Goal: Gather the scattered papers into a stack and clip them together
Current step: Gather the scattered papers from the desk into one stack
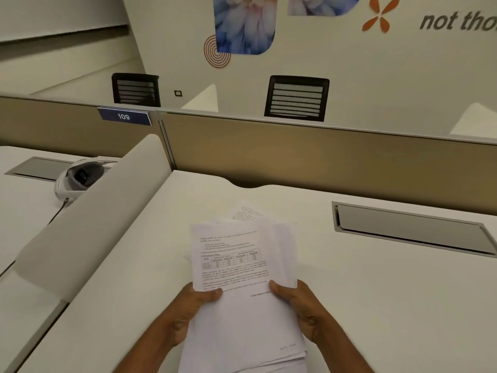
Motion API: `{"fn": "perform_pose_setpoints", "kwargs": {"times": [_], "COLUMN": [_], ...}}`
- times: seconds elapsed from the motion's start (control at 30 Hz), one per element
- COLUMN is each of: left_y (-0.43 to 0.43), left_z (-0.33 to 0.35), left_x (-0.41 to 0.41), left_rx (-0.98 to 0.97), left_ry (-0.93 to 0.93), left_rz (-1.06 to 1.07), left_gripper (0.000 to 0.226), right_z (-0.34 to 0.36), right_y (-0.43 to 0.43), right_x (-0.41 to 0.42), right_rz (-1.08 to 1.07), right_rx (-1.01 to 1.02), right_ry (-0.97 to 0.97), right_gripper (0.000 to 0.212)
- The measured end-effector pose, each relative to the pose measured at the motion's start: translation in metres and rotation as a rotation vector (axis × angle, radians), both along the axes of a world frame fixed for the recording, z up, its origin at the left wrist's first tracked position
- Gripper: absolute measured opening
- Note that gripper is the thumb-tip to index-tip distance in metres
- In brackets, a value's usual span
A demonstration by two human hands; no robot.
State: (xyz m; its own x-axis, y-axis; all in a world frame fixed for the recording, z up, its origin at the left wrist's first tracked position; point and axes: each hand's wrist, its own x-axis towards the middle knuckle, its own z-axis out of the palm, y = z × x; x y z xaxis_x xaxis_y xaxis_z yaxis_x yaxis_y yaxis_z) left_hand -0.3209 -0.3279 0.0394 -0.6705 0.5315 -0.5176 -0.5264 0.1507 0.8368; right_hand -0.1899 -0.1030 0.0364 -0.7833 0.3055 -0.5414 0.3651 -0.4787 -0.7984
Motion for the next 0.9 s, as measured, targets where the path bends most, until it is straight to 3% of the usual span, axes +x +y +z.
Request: {"fn": "perform_pose_setpoints", "kwargs": {"times": [0.1, 0.2, 0.27, 0.37, 0.57, 0.77, 0.9], "left_y": [-0.005, -0.010, -0.015, -0.018, 0.000, 0.005, 0.006], "left_z": [0.002, 0.004, -0.001, -0.011, -0.038, -0.056, -0.061], "left_x": [-0.041, -0.081, -0.106, -0.140, -0.184, -0.189, -0.192], "left_rx": [-0.031, 0.019, 0.009, -0.033, -0.109, -0.142, -0.164], "left_ry": [0.087, 0.106, 0.125, 0.168, 0.176, 0.117, 0.118], "left_rz": [0.005, 0.029, 0.041, 0.068, 0.039, -0.049, -0.048], "left_gripper": [0.101, 0.061, 0.051, 0.049, 0.051, 0.052, 0.052], "right_z": [0.001, -0.003, -0.007, 0.000, 0.009, 0.015, 0.010], "right_y": [-0.015, -0.023, -0.024, -0.028, -0.022, -0.013, -0.006], "right_x": [-0.035, -0.067, -0.083, -0.103, -0.135, -0.145, -0.145], "right_rz": [-0.064, -0.300, -0.438, -0.468, -0.532, -0.471, -0.468], "right_rx": [-0.008, 0.090, 0.209, 0.283, 0.152, 0.118, 0.072], "right_ry": [0.008, -0.141, -0.258, -0.339, -0.363, -0.381, -0.385], "right_gripper": [0.037, 0.044, 0.040, 0.048, 0.069, 0.027, 0.018]}}
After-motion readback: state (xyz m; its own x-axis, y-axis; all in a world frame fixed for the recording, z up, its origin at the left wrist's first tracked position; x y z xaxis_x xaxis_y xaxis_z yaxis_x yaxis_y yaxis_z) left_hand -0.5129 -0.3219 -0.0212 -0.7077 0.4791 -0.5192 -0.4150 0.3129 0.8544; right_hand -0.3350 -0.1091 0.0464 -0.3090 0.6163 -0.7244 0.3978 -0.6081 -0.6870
